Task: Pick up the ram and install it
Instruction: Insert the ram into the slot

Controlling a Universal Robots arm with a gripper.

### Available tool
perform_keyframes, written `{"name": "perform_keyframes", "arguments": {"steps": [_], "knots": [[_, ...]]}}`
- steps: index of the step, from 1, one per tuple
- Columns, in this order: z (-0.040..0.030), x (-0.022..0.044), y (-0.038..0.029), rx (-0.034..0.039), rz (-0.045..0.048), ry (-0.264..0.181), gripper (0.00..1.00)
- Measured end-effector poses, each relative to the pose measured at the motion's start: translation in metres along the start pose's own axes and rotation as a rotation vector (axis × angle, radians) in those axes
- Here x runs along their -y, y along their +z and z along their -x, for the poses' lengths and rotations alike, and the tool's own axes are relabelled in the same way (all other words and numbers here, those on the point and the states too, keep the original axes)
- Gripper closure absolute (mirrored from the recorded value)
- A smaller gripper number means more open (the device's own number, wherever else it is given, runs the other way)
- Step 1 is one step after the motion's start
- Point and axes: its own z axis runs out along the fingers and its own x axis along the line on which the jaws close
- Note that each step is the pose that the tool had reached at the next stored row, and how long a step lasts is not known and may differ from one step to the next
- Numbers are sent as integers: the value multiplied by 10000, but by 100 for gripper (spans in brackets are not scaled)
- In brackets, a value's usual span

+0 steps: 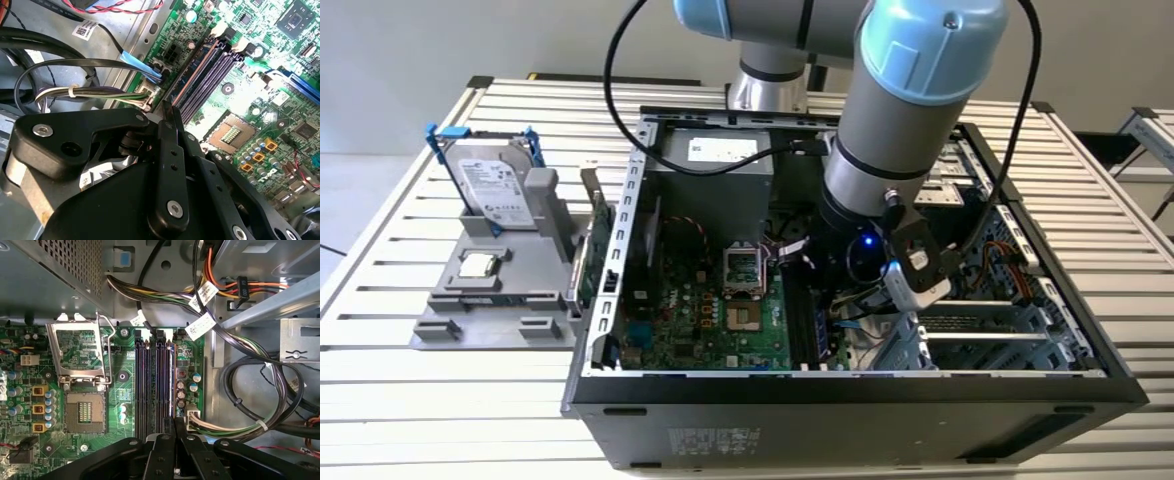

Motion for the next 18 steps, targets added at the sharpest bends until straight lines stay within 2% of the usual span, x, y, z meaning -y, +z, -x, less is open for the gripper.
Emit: {"name": "perform_keyframes", "arguments": {"steps": [7,15,18], "knots": [[0,0,9,-4,1,-176,100],[0,2,38,-8,-3,-179,100],[4,7,40,-32,1,-179,100]]}}
